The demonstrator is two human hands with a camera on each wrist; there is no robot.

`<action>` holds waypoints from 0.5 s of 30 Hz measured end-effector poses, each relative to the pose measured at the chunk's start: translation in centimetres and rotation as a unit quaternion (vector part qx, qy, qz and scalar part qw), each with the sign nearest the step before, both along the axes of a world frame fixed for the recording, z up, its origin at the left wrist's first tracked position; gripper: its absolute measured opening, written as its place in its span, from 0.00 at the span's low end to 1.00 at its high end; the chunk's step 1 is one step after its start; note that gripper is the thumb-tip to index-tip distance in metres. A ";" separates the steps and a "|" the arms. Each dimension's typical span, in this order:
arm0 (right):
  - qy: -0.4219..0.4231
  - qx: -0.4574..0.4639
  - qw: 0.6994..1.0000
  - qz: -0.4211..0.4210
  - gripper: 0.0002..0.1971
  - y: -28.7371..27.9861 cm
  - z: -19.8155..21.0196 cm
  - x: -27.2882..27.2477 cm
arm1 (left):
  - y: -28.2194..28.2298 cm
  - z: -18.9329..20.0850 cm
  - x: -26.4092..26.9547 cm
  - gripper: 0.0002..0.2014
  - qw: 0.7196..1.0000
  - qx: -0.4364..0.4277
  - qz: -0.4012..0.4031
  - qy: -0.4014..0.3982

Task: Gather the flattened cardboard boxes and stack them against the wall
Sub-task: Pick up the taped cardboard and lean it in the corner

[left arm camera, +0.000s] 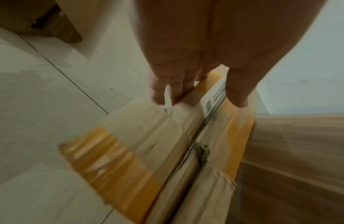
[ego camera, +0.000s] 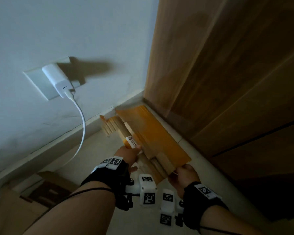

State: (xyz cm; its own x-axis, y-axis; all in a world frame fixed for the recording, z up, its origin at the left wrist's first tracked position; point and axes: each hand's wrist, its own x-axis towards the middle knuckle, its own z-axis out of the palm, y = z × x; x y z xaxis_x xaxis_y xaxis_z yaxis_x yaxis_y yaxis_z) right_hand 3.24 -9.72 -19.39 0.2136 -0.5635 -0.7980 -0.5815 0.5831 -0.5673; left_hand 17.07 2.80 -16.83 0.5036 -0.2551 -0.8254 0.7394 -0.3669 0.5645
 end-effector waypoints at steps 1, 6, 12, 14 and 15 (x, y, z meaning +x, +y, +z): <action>0.007 -0.013 1.000 0.007 0.15 -0.1 -0.6 0.3 | 0.3 -0.4 0.0 0.20 1.000 -0.008 -0.017 0.000; 0.018 -0.043 0.999 0.014 0.26 -0.1 -2.3 2.2 | 2.1 -1.8 0.4 0.27 0.999 -0.029 -0.035 0.015; 0.003 -0.068 0.997 0.046 0.28 -2.3 -2.0 3.4 | 2.2 -2.0 0.9 0.24 0.999 -0.031 0.006 0.013; -0.001 -0.074 0.996 0.057 0.26 -2.9 -2.0 3.6 | 2.1 -1.9 0.9 0.23 1.000 -0.027 0.007 0.004; 0.000 -0.076 0.995 0.057 0.25 -3.1 -2.0 3.6 | 2.0 -1.9 0.9 0.23 1.000 -0.025 0.006 -0.001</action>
